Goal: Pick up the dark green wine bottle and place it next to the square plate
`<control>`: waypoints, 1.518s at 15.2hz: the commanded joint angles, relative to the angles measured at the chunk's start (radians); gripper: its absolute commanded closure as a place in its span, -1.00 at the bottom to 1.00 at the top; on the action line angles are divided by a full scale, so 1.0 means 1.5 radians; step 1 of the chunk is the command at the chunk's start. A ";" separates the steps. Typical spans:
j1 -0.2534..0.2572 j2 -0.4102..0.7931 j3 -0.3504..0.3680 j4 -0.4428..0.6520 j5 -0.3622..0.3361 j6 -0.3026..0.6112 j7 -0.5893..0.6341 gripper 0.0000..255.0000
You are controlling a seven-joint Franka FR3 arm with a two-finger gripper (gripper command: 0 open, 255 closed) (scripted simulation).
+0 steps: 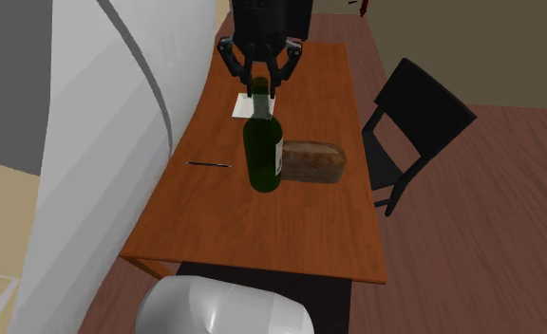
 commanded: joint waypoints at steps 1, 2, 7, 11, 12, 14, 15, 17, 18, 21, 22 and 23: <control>0.000 0.008 -0.001 0.025 -0.001 -0.017 0.000 1.00; 0.000 0.011 -0.001 0.036 -0.001 -0.025 0.000 1.00; -0.001 0.030 -0.001 0.098 -0.001 -0.068 0.001 1.00; -0.001 0.047 -0.002 0.150 -0.002 -0.103 0.002 1.00; -0.001 0.052 -0.002 0.163 -0.002 -0.111 0.003 1.00; -0.001 0.061 -0.002 0.191 -0.002 -0.129 0.003 1.00; -0.001 0.067 -0.002 0.205 -0.002 -0.138 0.004 1.00; -0.001 0.077 -0.002 0.233 -0.002 -0.156 0.004 1.00; -0.001 0.083 -0.002 0.248 -0.002 -0.165 0.005 1.00; -0.001 0.101 -0.002 0.294 -0.003 -0.193 0.006 1.00; -0.001 0.107 -0.002 0.310 -0.003 -0.203 0.006 1.00; -0.001 0.114 -0.002 0.326 -0.003 -0.212 0.006 1.00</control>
